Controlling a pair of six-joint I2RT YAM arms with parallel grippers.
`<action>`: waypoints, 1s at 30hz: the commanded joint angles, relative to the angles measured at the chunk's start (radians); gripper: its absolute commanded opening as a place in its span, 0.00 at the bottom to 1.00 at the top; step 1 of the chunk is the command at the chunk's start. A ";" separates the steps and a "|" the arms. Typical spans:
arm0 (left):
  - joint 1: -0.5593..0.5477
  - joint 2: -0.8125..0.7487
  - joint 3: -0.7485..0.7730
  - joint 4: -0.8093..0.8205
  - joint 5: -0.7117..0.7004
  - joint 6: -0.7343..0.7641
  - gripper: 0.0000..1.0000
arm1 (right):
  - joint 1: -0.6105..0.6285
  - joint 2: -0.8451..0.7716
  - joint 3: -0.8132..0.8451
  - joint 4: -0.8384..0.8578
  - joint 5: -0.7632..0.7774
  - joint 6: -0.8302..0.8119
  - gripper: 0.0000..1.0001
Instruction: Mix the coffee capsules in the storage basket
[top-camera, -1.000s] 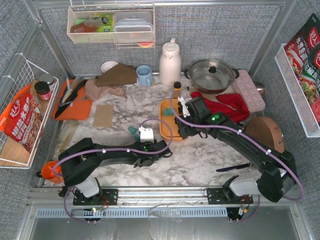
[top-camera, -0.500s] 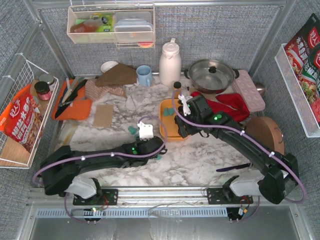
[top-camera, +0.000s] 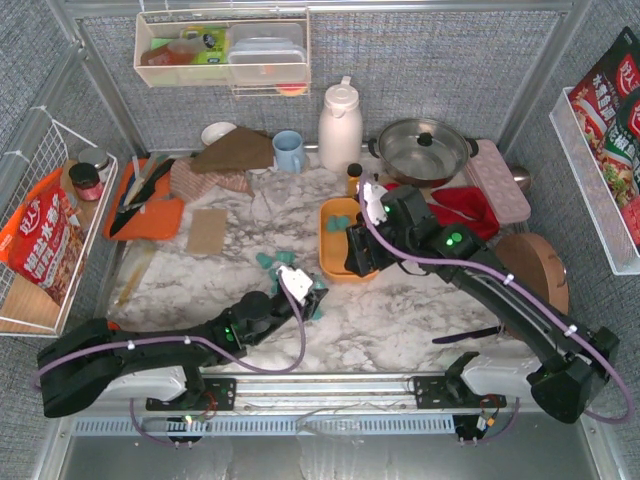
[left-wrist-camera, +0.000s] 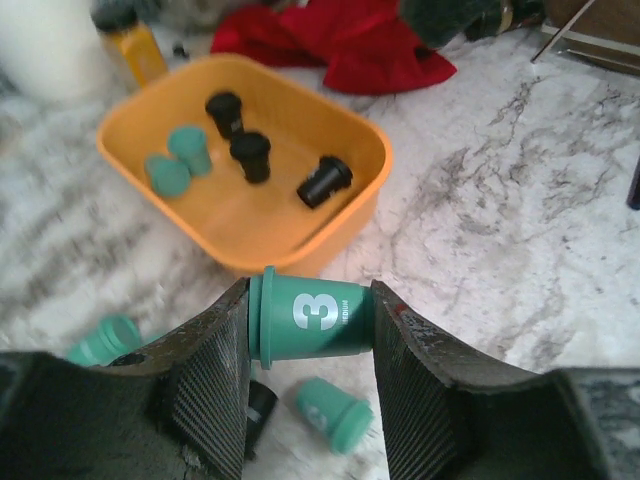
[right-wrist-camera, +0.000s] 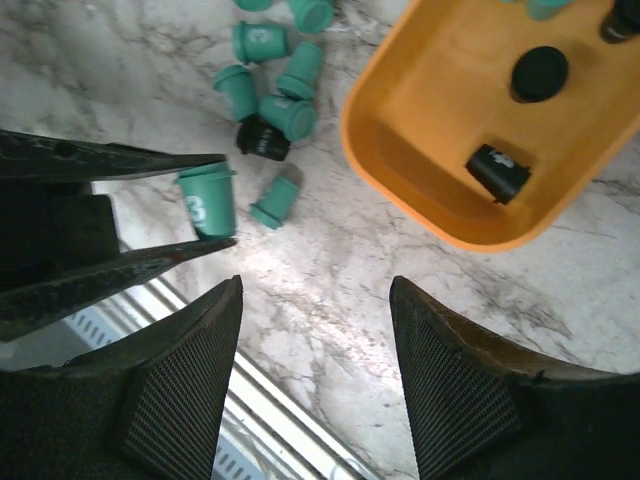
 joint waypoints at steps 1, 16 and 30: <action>0.003 0.025 -0.043 0.355 0.104 0.346 0.43 | 0.030 -0.015 0.019 0.019 -0.071 0.053 0.65; 0.024 0.124 -0.029 0.542 0.240 0.404 0.41 | 0.106 0.033 -0.026 0.181 -0.164 0.136 0.64; 0.024 0.089 -0.039 0.548 0.236 0.390 0.42 | 0.120 0.067 -0.033 0.227 -0.168 0.156 0.49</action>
